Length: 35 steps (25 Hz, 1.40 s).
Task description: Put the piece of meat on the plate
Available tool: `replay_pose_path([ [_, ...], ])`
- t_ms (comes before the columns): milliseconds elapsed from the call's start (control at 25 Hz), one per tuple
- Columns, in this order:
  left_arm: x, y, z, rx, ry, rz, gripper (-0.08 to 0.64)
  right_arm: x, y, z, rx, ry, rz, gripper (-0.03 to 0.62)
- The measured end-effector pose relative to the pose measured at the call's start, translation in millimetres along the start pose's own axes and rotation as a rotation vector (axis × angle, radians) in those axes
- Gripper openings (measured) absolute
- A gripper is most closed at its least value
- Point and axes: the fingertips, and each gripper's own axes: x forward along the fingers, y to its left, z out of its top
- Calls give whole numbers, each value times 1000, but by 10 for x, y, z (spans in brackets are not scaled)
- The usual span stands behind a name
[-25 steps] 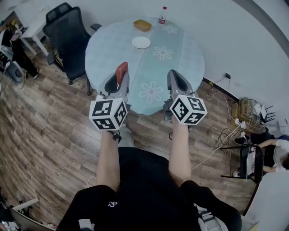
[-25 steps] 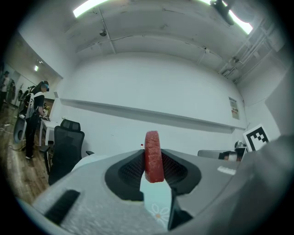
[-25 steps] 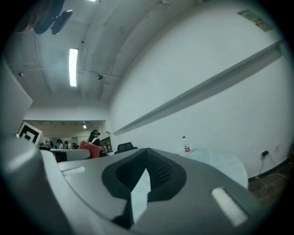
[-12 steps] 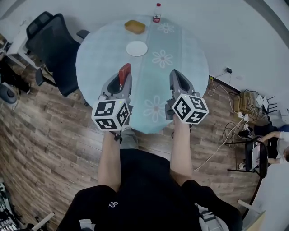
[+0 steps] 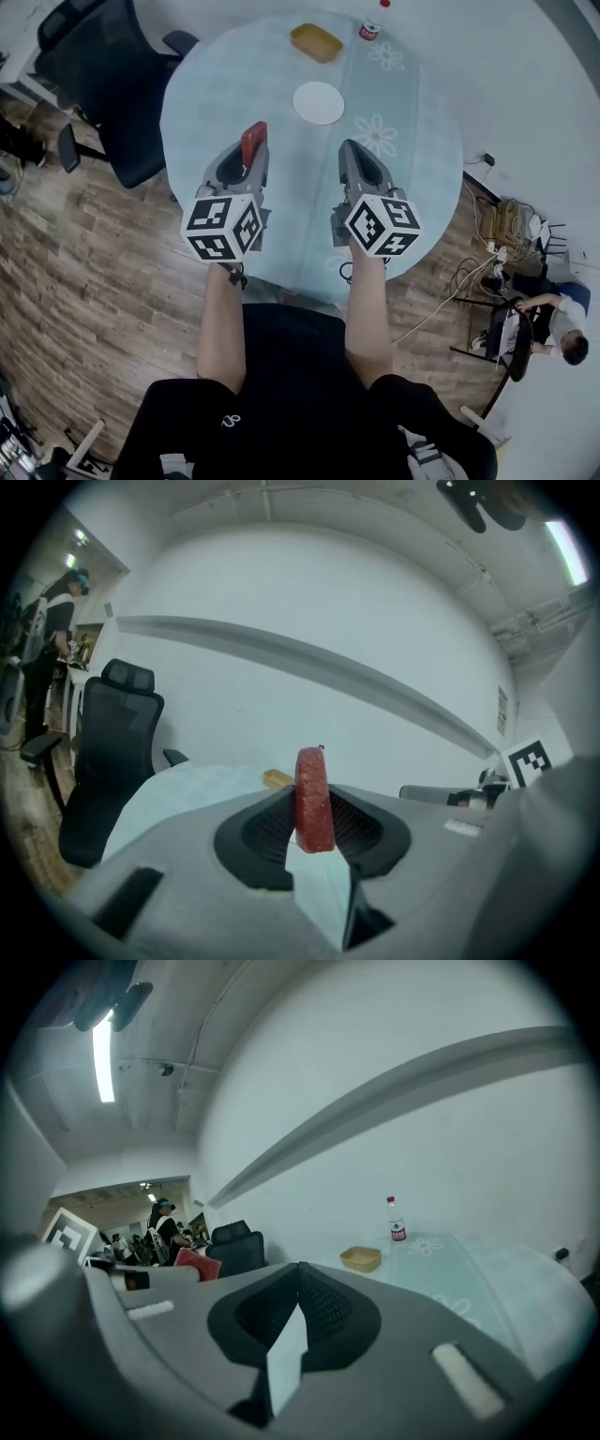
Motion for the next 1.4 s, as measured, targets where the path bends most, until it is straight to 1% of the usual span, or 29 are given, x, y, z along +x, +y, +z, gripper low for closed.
replay_pose_path([
  [80,89,201,-137,-36,36,6,95,140,4,-170,-8,50,-16,8],
  [200,274,310,-311,-69,83,-7,95,245,-165,-308,6,90,-64,8],
  [320,494,243,-476,-84,126,-33,95,262,-380,-381,15,111,-98,8],
  [440,693,56,-627,-81,175,-71,95,235,-631,-420,38,123,-129,8],
  [560,892,-62,-731,-65,221,-107,95,263,-822,-411,71,111,-153,8],
  [680,1110,-118,-879,-55,268,-130,95,303,-976,-414,89,109,-160,8],
  [760,1250,-141,-1032,-43,314,-142,95,273,-1117,-440,106,112,-171,8],
  [880,1491,-146,-1231,-24,387,-158,95,194,-1402,-484,143,110,-209,8],
  [1000,1804,-188,-1331,-4,439,-204,95,143,-1663,-540,181,108,-248,8],
  [1120,2137,-220,-1408,31,481,-239,95,141,-1851,-584,206,111,-268,8],
  [1320,2584,-140,-1565,98,547,-234,95,200,-2083,-663,230,127,-281,8],
  [1400,2726,-107,-1599,105,562,-233,95,225,-2156,-712,240,135,-286,8],
])
